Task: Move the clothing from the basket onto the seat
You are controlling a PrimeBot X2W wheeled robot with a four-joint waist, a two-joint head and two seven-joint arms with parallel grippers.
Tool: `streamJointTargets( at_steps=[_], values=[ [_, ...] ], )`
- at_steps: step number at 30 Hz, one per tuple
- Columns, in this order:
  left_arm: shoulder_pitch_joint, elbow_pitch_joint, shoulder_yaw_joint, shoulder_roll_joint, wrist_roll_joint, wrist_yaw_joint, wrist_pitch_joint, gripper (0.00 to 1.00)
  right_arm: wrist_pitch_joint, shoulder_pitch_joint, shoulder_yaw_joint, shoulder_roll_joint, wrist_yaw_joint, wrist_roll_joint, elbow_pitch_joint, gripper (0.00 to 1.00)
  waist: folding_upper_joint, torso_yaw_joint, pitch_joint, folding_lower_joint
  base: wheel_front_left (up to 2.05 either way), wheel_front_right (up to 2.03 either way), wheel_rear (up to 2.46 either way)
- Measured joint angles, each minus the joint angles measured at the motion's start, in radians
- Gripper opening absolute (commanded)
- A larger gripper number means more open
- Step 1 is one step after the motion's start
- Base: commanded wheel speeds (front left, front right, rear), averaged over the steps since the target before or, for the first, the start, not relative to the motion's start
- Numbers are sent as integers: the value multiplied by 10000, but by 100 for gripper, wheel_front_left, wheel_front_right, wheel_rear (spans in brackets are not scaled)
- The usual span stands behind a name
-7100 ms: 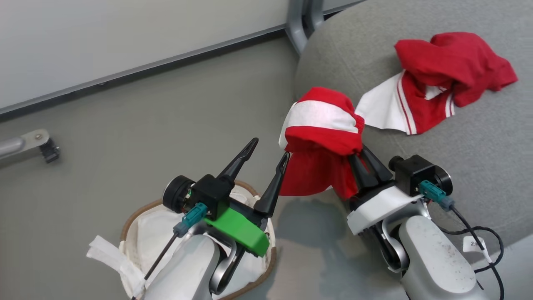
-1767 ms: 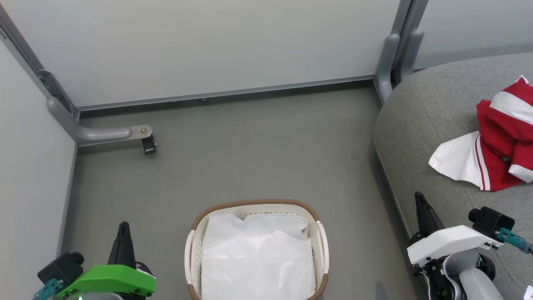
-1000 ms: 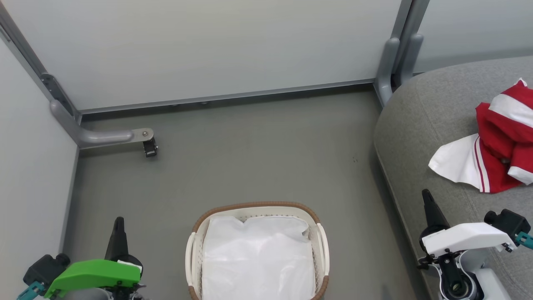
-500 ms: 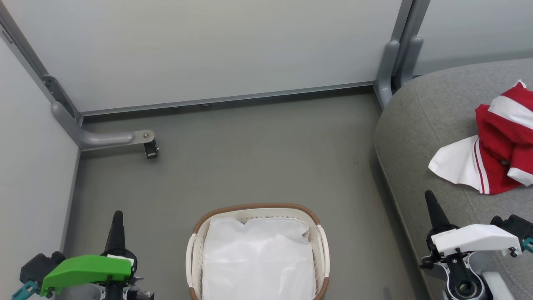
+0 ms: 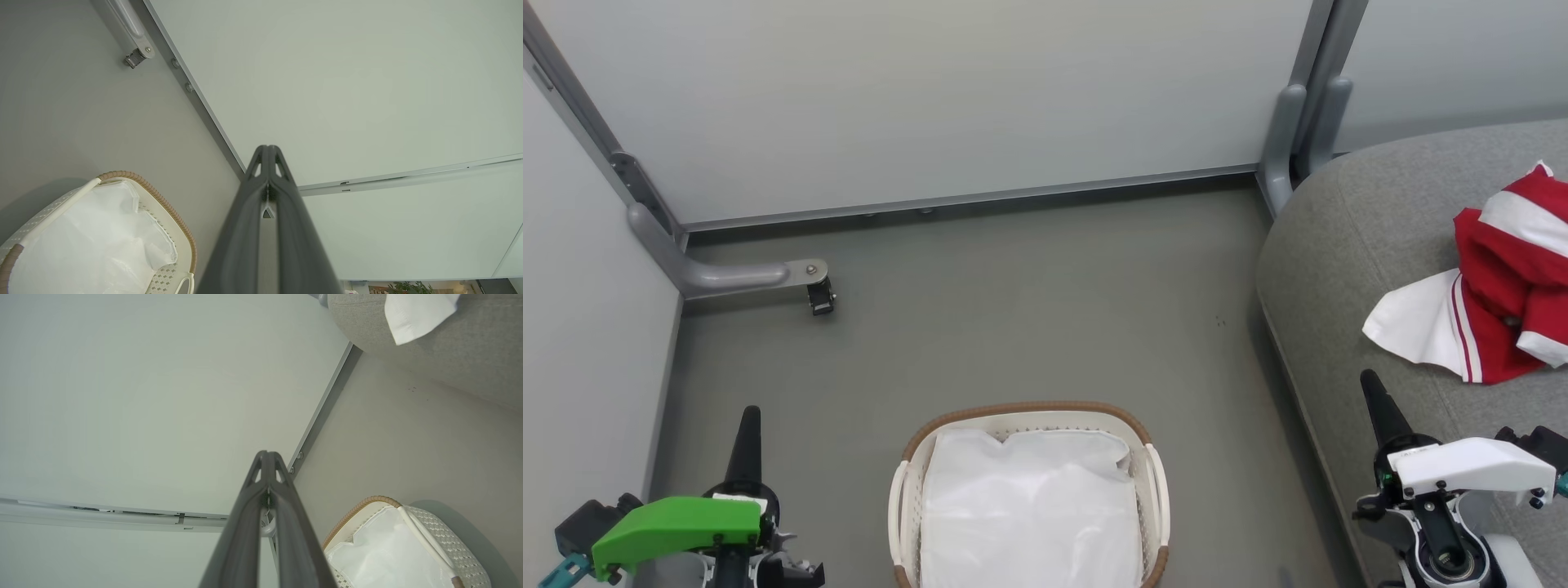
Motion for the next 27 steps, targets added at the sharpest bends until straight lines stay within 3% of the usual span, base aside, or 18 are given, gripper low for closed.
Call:
streamJointTargets(
  at_steps=[27],
  values=[
    [-148, -257, 173, 12, -2130, -13, 558, 0, 558, 134, -257, -12, -2, 2213, -337, 0, 0, 27, -152, 0, 0, 0, 0]
  ],
)
